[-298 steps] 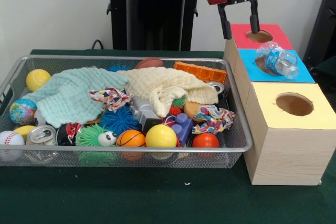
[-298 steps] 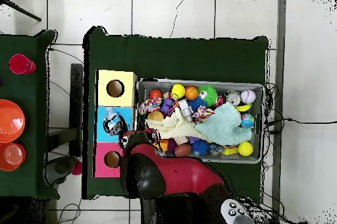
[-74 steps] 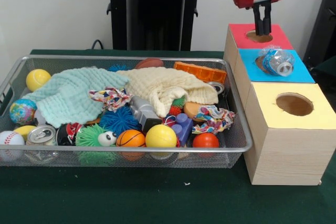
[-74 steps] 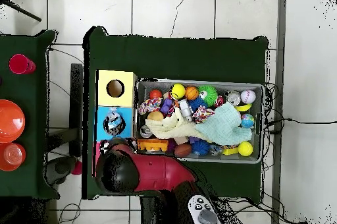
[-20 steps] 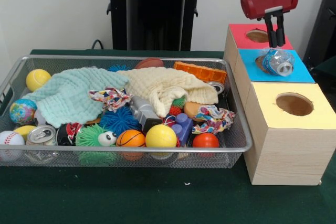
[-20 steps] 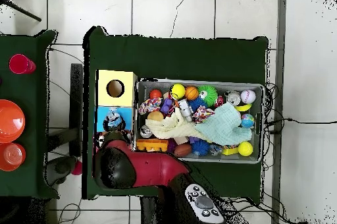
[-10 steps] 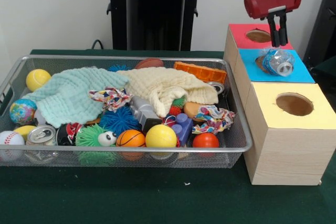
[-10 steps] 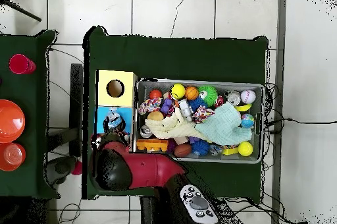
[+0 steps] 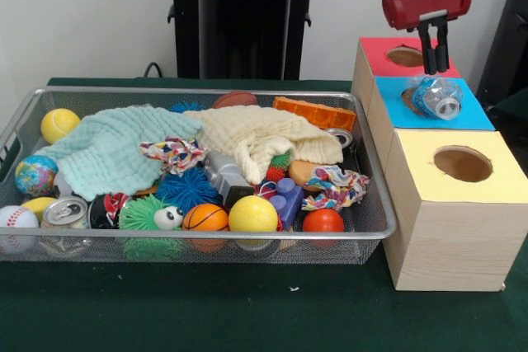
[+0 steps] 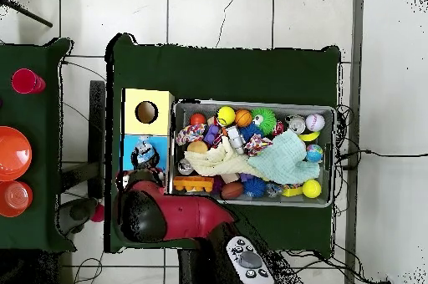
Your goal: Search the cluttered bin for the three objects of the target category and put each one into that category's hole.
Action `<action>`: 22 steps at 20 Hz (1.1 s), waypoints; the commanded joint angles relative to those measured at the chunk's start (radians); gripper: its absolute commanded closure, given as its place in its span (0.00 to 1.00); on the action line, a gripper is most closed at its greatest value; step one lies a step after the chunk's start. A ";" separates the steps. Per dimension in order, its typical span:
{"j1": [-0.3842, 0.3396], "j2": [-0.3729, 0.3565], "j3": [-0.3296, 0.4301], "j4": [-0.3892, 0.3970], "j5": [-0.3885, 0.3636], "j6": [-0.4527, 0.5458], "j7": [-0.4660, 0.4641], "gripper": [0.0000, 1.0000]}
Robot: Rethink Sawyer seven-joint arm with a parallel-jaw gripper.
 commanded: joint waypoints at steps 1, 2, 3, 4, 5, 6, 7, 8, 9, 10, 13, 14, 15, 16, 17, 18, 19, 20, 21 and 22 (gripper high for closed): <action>-0.004 0.044 -0.043 -0.079 -0.018 -0.057 0.167 1.00; -0.005 0.044 -0.042 -0.078 -0.017 -0.058 0.169 1.00; -0.005 0.043 -0.041 -0.078 -0.017 -0.057 0.170 1.00; -0.007 0.044 -0.040 -0.078 -0.018 -0.059 0.170 1.00; -0.007 0.045 -0.040 -0.078 -0.020 -0.061 0.169 1.00; -0.007 0.047 -0.043 -0.080 -0.023 -0.060 0.166 1.00; -0.007 0.048 -0.045 -0.081 -0.025 -0.061 0.163 1.00; -0.006 0.048 -0.046 -0.082 -0.027 -0.060 0.161 1.00; -0.006 0.048 -0.048 -0.083 -0.029 -0.059 0.159 1.00; -0.003 0.048 -0.051 -0.086 -0.030 -0.058 0.155 1.00; 0.006 0.052 -0.063 -0.089 -0.033 -0.080 0.159 1.00; 0.010 0.058 -0.069 -0.090 -0.036 -0.096 0.161 1.00; 0.014 0.064 -0.075 -0.093 -0.038 -0.107 0.160 1.00; 0.018 0.068 -0.080 -0.093 -0.039 -0.116 0.161 1.00; 0.022 0.074 -0.086 -0.100 -0.041 -0.118 0.156 1.00; 0.027 0.080 -0.092 -0.106 -0.043 -0.120 0.151 1.00; 0.031 0.083 -0.097 -0.109 -0.042 -0.121 0.150 1.00; 0.031 0.084 -0.098 -0.109 -0.043 -0.120 0.150 1.00; 0.033 0.086 -0.100 -0.111 -0.042 -0.121 0.150 1.00; 0.034 0.083 -0.102 -0.111 -0.040 -0.119 0.150 1.00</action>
